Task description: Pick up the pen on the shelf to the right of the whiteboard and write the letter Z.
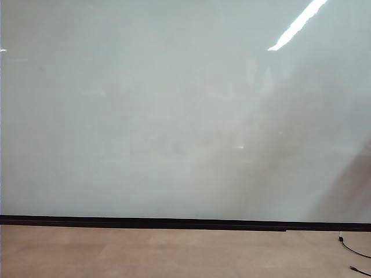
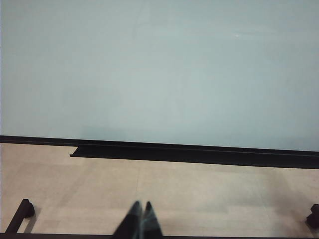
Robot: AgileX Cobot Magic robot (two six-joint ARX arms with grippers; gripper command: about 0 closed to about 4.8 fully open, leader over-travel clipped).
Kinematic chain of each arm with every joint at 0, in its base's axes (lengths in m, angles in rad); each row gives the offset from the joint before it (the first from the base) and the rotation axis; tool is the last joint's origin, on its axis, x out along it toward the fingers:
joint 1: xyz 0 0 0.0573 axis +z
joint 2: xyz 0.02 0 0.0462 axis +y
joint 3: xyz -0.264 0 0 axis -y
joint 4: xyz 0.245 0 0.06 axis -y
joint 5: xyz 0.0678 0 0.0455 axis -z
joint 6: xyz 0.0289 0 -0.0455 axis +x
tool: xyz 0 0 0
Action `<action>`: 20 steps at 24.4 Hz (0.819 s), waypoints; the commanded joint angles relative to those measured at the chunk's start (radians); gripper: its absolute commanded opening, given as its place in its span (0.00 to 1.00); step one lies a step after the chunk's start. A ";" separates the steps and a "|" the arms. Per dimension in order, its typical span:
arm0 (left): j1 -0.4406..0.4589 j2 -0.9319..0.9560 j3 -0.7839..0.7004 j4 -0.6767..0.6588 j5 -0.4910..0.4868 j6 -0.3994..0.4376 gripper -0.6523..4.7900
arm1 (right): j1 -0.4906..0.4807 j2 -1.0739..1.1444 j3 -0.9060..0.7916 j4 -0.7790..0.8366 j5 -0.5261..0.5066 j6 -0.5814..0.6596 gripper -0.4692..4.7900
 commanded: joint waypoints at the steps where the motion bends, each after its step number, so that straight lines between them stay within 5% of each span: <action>1: 0.000 0.000 0.002 0.011 0.000 0.004 0.11 | -0.001 -0.005 0.002 0.055 -0.019 0.005 0.67; 20: 0.000 0.000 0.002 0.011 0.000 0.004 0.11 | -0.003 -0.006 0.002 0.032 0.000 0.003 0.62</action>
